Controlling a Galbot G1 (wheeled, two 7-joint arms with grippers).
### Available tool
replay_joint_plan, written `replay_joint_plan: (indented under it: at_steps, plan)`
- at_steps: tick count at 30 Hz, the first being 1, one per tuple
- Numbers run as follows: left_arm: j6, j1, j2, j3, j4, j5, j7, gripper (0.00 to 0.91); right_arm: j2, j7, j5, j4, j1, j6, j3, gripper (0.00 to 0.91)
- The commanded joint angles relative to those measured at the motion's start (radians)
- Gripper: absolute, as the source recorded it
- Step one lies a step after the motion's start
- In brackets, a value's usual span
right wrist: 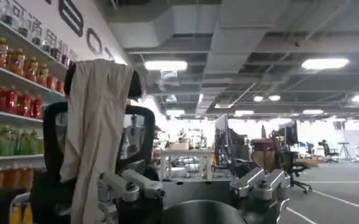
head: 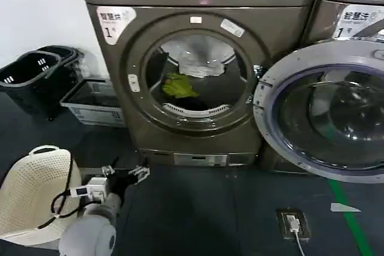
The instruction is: Grasp the clothes from the dryer.
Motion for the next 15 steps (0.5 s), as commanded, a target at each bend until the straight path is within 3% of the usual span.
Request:
replay_joint_plan:
  at_steps: [1,15]
  plan:
    - [0.049,-0.002,0.002,0.002,0.002,0.002,0.003,0.907,0.007,-0.001,-0.001,0.0,0.001,0.002,0.0,0.907]
    - [0.049,-0.003,0.002,0.007,0.004,0.011,0.013,0.907,0.013,-0.003,0.0,-0.002,-0.006,0.003,0.008,0.907]
